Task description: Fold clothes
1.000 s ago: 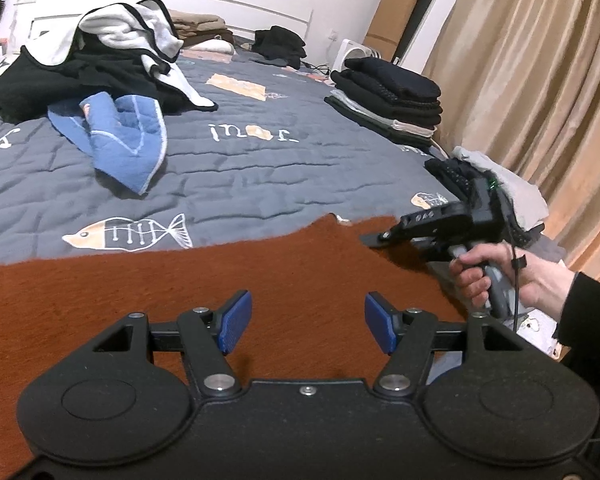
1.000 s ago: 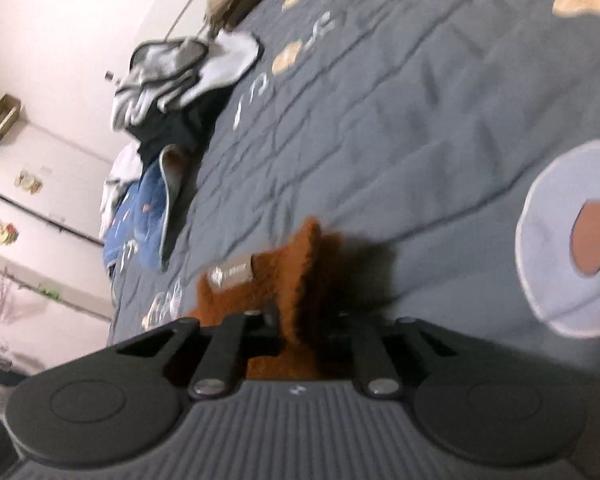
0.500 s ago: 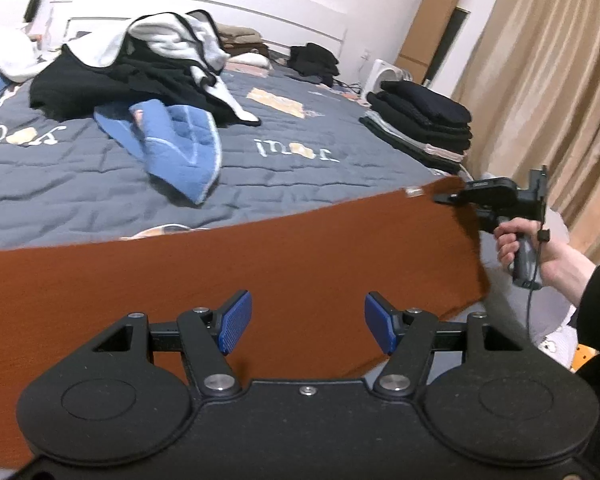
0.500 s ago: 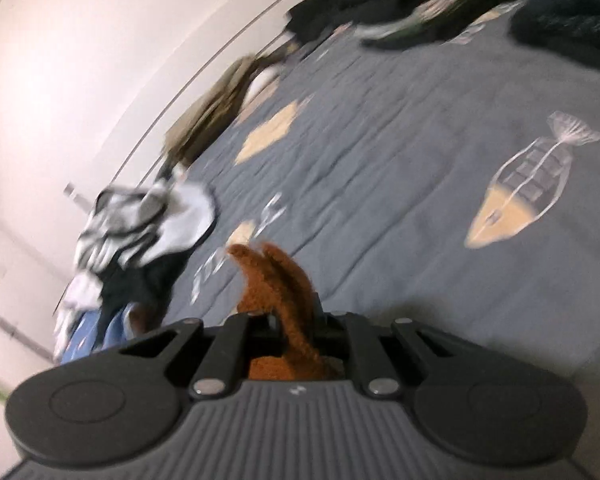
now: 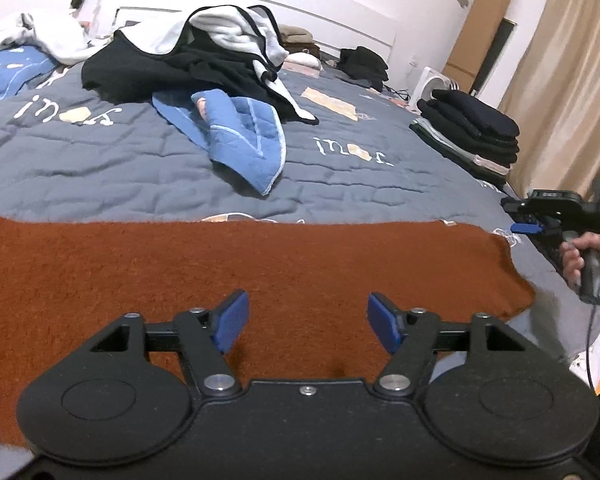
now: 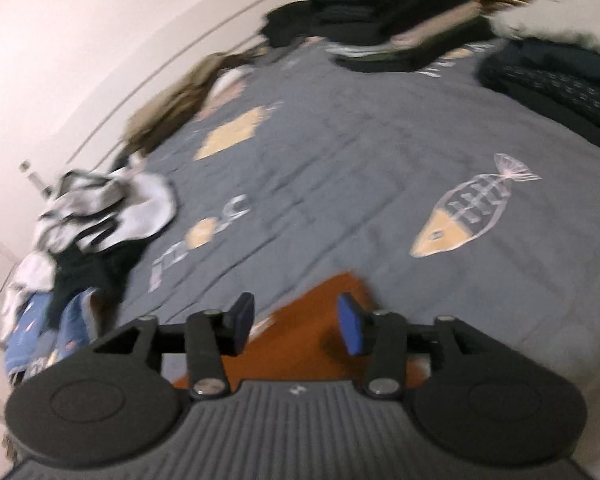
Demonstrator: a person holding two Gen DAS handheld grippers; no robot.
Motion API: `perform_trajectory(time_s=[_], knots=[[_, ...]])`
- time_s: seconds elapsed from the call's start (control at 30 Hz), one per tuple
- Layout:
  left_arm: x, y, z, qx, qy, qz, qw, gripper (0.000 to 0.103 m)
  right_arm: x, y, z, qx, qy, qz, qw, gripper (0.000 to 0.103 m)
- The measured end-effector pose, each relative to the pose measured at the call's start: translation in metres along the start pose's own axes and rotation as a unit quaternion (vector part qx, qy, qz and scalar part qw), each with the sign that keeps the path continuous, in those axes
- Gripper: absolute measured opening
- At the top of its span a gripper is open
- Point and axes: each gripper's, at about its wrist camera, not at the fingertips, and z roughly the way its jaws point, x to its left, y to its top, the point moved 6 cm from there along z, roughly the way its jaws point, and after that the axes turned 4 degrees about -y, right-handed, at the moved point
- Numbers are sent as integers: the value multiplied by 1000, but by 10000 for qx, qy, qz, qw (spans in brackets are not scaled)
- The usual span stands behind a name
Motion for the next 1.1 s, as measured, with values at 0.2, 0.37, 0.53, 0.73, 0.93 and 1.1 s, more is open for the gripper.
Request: perform_trajectory(time_s=[0.2, 0.37, 0.53, 0.73, 0.93, 1.1], knots=[[10, -5, -10, -205, 183, -384, 9989, 69, 71, -55, -21, 286, 434, -952, 9941, 69], [28, -14, -29, -372, 574, -677, 9954, 69, 112, -106, -31, 624, 626, -1714, 9812, 70], [54, -18, -58, -628, 930, -1062, 9880, 69, 132, -133, -29, 792, 643, -1797, 9784, 70], [97, -28, -93, -874, 1155, -1665, 9753, 69, 160, -150, -30, 865, 916, -1838, 9748, 70], [142, -39, -109, -916, 1049, -2358, 9618, 69, 185, -172, -18, 1041, 1027, -2043, 9679, 70], [178, -51, -115, -924, 1423, -2670, 9486, 69, 189, -193, 2, 1203, 826, -2343, 9611, 70]])
